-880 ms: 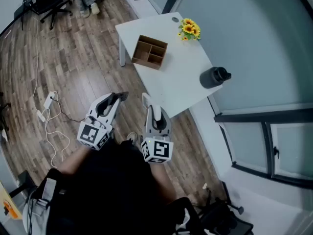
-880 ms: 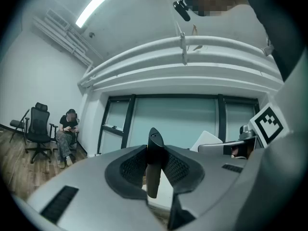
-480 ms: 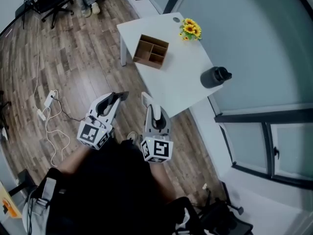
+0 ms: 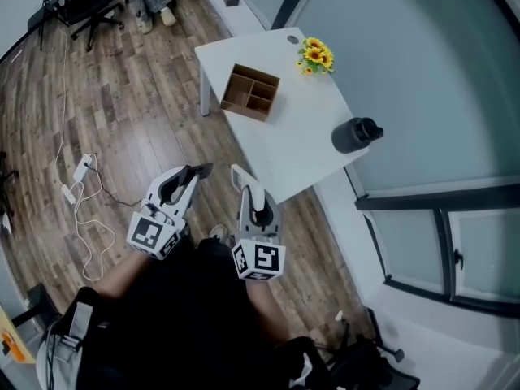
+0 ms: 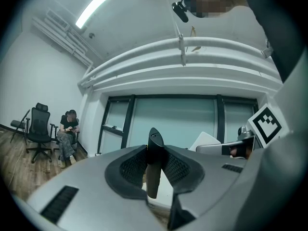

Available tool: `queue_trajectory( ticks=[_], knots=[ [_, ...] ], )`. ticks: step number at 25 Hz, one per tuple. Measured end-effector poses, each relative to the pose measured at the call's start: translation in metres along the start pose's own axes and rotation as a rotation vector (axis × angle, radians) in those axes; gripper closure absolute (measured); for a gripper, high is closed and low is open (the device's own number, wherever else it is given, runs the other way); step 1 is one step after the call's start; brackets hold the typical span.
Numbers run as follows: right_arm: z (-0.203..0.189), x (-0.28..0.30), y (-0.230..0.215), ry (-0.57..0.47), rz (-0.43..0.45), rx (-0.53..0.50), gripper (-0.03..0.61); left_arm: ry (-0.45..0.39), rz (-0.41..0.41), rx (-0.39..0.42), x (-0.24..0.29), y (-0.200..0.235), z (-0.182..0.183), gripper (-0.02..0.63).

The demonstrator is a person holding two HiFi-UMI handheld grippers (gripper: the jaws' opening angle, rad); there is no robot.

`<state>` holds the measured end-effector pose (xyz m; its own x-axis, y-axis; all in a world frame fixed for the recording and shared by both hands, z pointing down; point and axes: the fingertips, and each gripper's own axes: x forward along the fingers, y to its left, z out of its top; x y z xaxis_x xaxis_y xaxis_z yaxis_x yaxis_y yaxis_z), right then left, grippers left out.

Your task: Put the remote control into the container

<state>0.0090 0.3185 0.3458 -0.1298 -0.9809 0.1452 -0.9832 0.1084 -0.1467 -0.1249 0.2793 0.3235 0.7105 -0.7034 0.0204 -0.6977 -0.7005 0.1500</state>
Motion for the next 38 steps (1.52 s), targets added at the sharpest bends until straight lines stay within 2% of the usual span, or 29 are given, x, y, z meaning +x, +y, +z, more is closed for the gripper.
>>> queue_trajectory(
  ticks=[4, 24, 30, 38],
  knots=[
    [0.001, -0.003, -0.007, -0.012, 0.008, -0.002, 0.486, -0.026, 0.008, -0.003, 0.002, -0.007, 0.002, 0.529],
    [0.010, -0.006, -0.054, -0.021, 0.063, 0.013, 0.486, -0.048, 0.089, 0.020, 0.028, -0.040, 0.012, 0.529],
    [0.015, 0.008, -0.057, -0.042, 0.072, 0.006, 0.486, -0.058, 0.078, 0.019, 0.038, -0.037, 0.013, 0.529],
    [0.024, 0.032, -0.058, -0.047, 0.044, 0.002, 0.486, -0.063, 0.066, 0.018, 0.058, -0.011, 0.021, 0.529]
  ],
)
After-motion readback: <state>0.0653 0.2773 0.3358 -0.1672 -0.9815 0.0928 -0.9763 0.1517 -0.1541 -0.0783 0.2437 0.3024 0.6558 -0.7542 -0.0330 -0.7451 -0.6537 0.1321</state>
